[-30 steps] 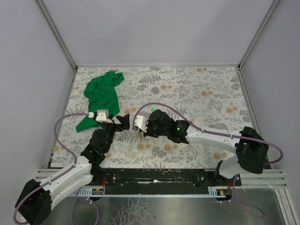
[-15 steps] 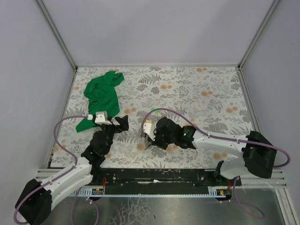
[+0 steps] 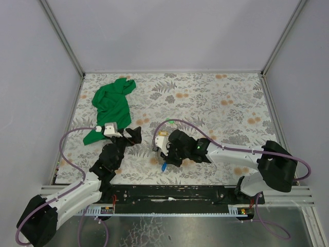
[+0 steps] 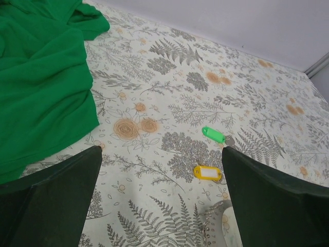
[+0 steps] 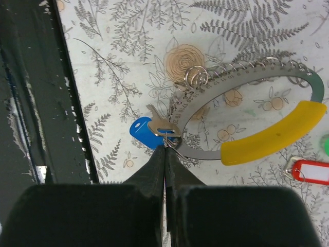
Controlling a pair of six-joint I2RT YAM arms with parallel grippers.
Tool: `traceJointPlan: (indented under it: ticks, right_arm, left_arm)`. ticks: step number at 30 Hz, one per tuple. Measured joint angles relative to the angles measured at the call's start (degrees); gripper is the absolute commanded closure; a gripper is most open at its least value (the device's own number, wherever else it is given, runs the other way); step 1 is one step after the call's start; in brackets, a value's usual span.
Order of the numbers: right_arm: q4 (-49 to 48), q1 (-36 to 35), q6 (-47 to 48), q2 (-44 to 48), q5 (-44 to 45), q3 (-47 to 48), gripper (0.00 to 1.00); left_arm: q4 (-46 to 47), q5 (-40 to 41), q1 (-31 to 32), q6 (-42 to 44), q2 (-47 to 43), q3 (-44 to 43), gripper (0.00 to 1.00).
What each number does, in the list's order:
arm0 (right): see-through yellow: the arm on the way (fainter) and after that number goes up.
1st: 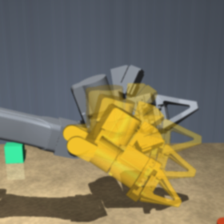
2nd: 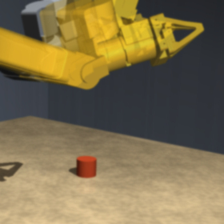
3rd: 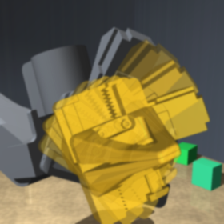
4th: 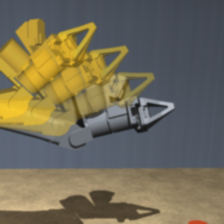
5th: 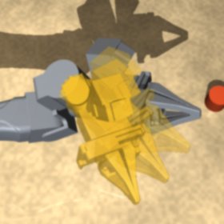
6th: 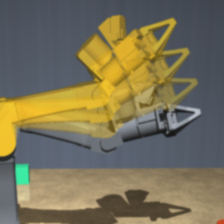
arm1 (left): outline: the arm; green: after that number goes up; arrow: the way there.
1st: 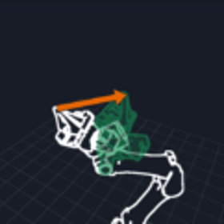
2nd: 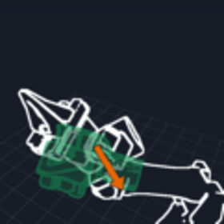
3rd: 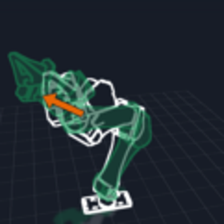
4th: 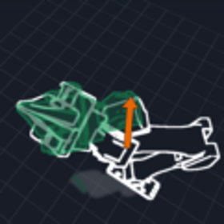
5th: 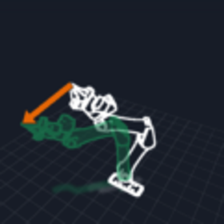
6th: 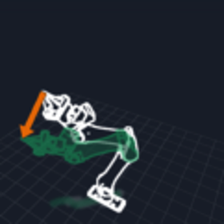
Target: Put the keys on the keyring
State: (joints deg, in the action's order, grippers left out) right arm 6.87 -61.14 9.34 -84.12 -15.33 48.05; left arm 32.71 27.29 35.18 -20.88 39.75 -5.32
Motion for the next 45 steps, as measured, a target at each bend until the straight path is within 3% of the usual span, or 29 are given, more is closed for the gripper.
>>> traceJointPlan:
  ticks: [14, 28, 45]
  right_arm:
    - [3.3, 0.0, 1.0, 1.4, 8.0, 1.9, 1.00]
    - [4.4, 0.0, 1.5, 3.0, 9.9, 3.4, 1.00]
    - [1.9, 0.0, 1.3, 3.7, 8.5, 1.9, 1.00]
  left_arm:
    - [-2.1, -4.6, -0.9, -6.3, 1.6, -1.6, 0.00]
    - [-12.9, -8.2, -1.5, -20.0, -6.7, -2.4, 0.00]
    - [-13.9, -21.3, -1.6, -27.7, 4.0, -4.2, 0.00]
